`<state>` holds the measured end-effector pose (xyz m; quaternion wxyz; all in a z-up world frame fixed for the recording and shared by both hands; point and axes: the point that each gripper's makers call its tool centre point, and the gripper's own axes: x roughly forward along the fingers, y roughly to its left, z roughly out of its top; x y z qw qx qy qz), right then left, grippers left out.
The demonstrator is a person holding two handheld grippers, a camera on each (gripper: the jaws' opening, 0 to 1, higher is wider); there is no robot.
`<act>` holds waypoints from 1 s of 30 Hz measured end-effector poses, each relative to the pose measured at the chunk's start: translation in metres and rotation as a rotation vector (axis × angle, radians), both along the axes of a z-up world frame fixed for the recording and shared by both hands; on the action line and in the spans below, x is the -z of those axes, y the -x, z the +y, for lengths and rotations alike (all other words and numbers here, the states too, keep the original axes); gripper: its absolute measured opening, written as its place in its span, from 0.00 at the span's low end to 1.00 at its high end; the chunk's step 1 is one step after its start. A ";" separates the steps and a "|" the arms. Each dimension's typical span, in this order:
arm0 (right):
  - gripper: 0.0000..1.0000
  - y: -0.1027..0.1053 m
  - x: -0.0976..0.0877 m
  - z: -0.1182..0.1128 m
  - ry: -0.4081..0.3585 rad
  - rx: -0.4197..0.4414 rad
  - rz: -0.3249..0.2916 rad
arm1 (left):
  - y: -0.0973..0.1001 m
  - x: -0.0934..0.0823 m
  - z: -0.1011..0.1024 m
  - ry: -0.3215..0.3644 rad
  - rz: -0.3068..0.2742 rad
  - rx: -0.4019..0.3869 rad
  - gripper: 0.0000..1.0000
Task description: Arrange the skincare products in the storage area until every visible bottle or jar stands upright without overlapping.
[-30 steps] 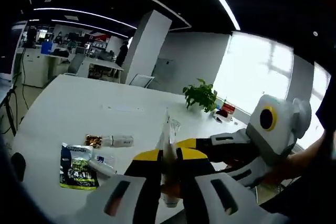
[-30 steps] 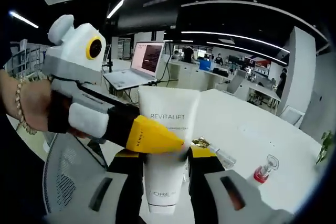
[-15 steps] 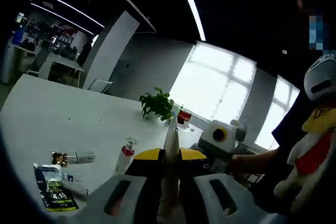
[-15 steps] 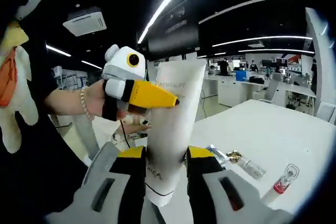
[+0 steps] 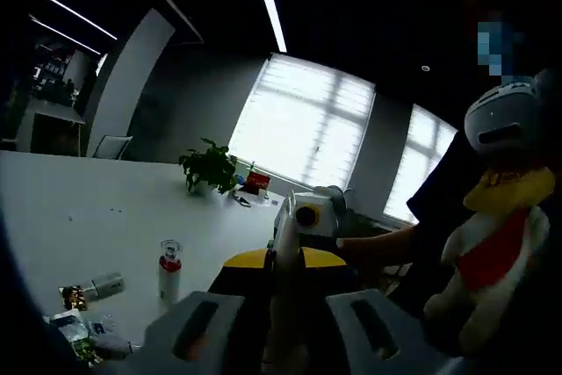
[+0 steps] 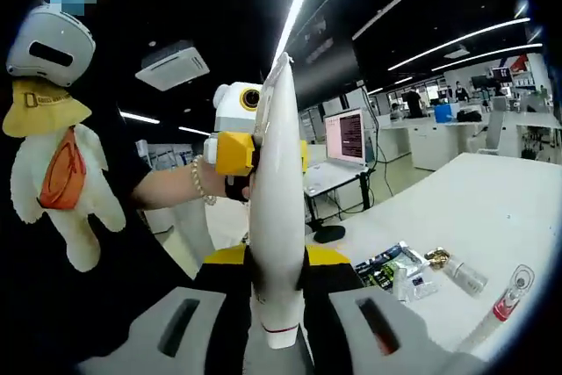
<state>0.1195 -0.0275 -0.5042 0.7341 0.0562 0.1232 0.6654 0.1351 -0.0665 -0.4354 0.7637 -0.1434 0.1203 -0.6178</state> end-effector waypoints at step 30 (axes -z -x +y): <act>0.15 -0.022 0.037 -0.016 0.161 0.044 -0.143 | -0.011 0.057 -0.015 -0.349 -0.202 0.100 0.13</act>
